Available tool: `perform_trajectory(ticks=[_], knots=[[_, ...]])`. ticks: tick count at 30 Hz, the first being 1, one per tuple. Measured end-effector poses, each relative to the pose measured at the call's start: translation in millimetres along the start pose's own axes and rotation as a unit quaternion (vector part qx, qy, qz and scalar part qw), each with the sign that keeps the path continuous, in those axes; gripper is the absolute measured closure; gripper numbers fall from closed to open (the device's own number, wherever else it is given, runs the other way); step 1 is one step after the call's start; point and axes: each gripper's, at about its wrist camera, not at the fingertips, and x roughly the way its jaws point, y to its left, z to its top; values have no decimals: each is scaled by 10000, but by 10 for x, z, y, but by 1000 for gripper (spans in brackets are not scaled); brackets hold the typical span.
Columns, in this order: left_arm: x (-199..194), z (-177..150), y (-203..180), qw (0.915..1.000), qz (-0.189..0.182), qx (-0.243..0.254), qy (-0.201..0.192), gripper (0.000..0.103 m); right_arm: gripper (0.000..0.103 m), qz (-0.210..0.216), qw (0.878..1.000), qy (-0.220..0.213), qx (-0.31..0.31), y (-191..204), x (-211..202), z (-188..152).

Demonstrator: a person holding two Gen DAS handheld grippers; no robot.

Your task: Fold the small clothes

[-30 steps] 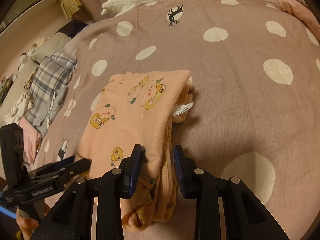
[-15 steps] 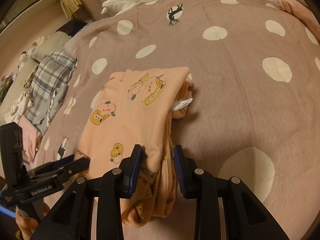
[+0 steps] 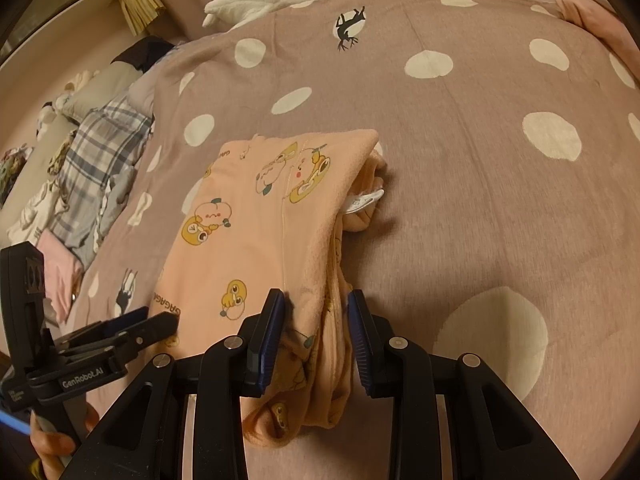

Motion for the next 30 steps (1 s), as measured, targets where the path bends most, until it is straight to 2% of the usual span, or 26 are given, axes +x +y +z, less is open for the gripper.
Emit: perform_trajectory(ticks=[30], knots=[[-131,-79,-43,9998,188,-19,15,36,72,-49,9999,94,-87,53,-78,-63]])
